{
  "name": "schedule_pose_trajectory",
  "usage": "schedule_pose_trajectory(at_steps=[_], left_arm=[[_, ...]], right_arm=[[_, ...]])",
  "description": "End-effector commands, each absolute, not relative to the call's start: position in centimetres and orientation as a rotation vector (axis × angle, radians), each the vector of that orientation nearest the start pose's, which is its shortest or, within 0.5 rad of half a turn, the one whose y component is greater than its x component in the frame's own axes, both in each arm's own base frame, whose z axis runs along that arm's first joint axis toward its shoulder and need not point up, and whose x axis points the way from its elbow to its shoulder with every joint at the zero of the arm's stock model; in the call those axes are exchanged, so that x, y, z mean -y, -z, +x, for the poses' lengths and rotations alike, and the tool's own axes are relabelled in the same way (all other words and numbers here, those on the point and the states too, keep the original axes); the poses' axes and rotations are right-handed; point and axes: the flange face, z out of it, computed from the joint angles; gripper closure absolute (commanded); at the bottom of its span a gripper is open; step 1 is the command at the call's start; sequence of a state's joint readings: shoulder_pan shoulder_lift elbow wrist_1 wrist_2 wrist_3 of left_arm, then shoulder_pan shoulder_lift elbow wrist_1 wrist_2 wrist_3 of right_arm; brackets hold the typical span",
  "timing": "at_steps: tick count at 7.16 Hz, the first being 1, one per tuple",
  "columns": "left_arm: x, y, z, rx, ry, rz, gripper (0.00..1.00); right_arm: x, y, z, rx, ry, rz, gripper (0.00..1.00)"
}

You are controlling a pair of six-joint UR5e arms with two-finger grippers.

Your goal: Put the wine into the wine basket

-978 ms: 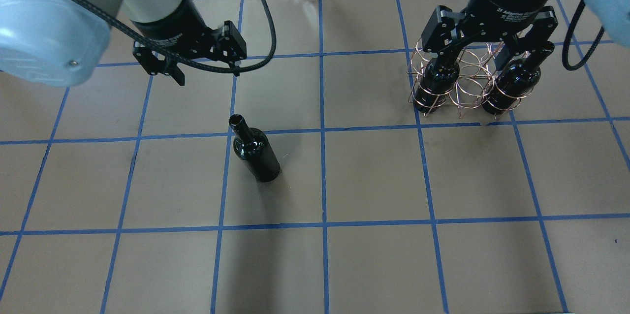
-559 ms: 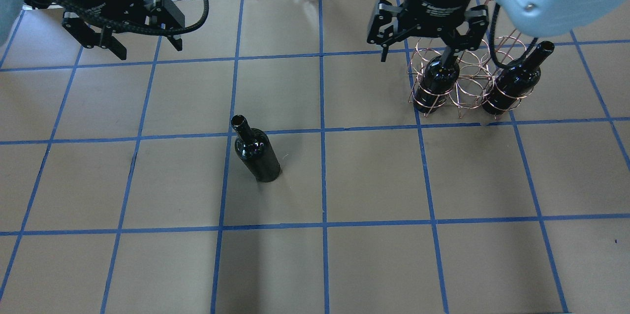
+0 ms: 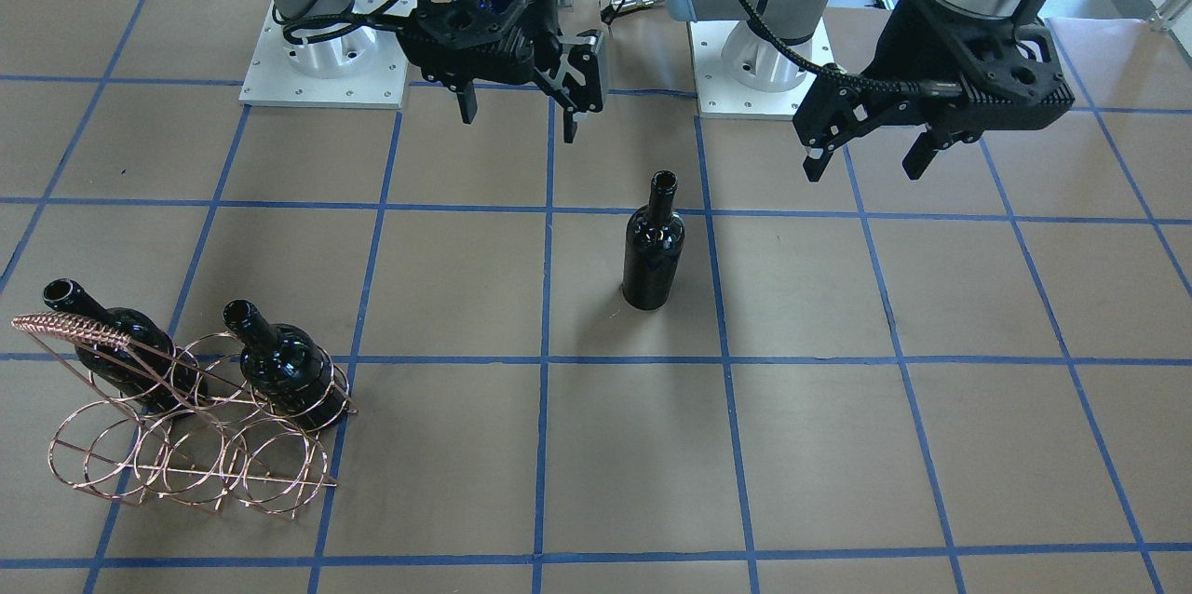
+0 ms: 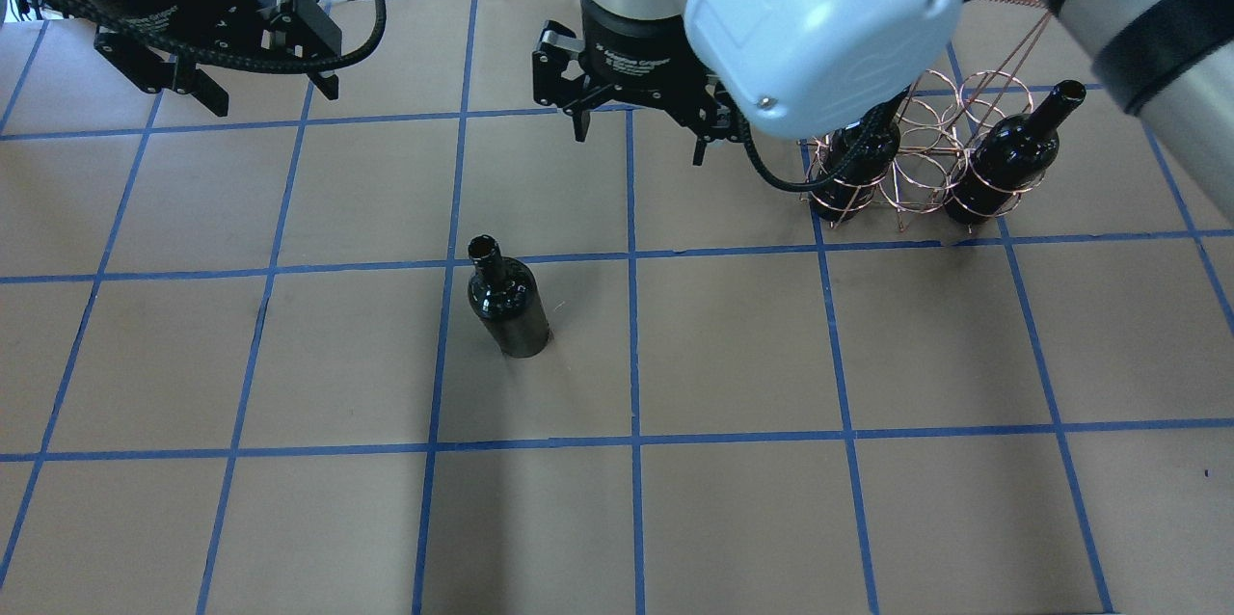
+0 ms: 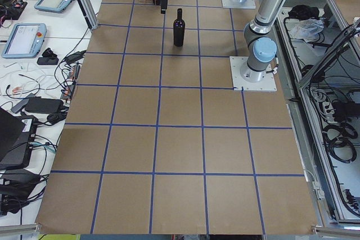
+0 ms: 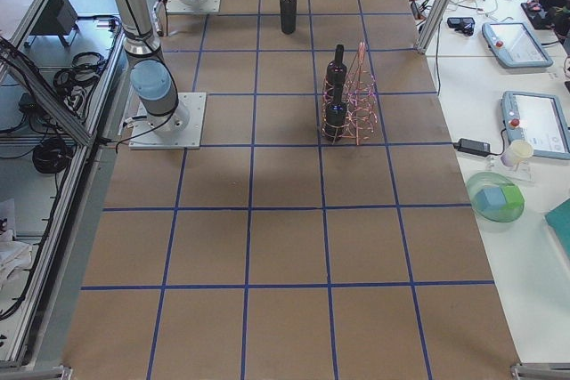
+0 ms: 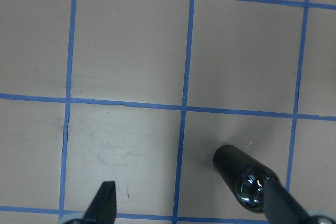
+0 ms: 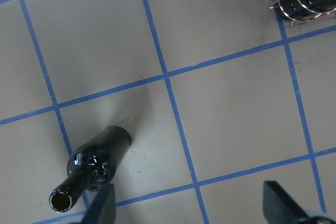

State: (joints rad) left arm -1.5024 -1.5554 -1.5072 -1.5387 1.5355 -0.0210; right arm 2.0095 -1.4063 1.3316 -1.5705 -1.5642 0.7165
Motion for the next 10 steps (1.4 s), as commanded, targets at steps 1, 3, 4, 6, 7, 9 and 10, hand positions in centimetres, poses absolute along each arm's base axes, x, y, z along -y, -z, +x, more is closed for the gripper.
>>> schedule_pose_trajectory(at_steps=[1, 3, 4, 6, 7, 9, 10], left_arm=[[49.3, -52.0, -12.7, -3.168, 0.148, -0.061, 0.00], [48.9, -52.3, -13.4, -3.164, 0.158, -0.027, 0.00], [48.9, -52.2, -13.4, -3.163, 0.148, -0.027, 0.00], [48.7, -52.7, -12.2, -3.080, 0.158, -0.033, 0.00], [48.6, -52.7, -12.1, -3.070, 0.155, -0.033, 0.00], [48.7, -53.2, -11.1, -3.069, 0.166, -0.062, 0.00], [48.7, -53.4, -10.3, -3.069, 0.167, -0.078, 0.00]], right_arm=[[43.7, -48.7, 42.1, -3.083, 0.034, 0.476, 0.00], [41.7, -48.6, 44.7, -3.076, 0.053, 0.413, 0.00], [42.5, -47.4, 45.4, -3.073, 0.062, 0.429, 0.00], [43.6, -47.0, 44.3, -3.082, 0.050, 0.385, 0.00], [43.5, -46.8, 44.5, -3.080, 0.047, 0.396, 0.00], [43.7, -46.5, 45.3, -3.055, 0.062, 0.428, 0.00], [44.3, -45.1, 46.1, -3.063, 0.051, 0.427, 0.00]])
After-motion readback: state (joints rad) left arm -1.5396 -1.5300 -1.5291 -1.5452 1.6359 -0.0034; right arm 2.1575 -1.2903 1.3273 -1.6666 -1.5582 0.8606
